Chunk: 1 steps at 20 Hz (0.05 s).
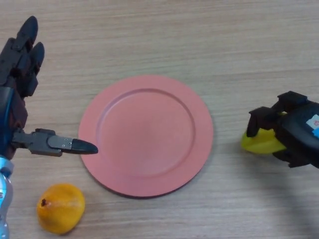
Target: Pick up the yellow starfruit and place it on the plate
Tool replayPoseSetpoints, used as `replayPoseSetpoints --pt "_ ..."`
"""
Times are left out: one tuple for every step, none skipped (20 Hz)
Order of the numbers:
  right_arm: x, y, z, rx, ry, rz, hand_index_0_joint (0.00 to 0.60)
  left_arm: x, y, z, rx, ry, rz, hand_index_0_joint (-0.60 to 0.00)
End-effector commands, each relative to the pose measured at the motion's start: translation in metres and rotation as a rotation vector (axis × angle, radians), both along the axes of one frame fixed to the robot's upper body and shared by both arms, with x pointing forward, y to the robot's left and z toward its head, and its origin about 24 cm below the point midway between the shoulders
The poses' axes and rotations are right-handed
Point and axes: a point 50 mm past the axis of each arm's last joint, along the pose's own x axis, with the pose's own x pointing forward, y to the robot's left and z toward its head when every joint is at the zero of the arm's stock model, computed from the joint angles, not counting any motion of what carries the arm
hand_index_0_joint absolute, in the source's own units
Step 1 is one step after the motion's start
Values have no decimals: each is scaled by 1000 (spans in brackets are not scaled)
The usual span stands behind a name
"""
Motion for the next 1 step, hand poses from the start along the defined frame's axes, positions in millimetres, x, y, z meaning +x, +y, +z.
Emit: replayPoseSetpoints --pt "4 -4 29 106 -94 29 600 -10 5 35 44 -198 23 0"
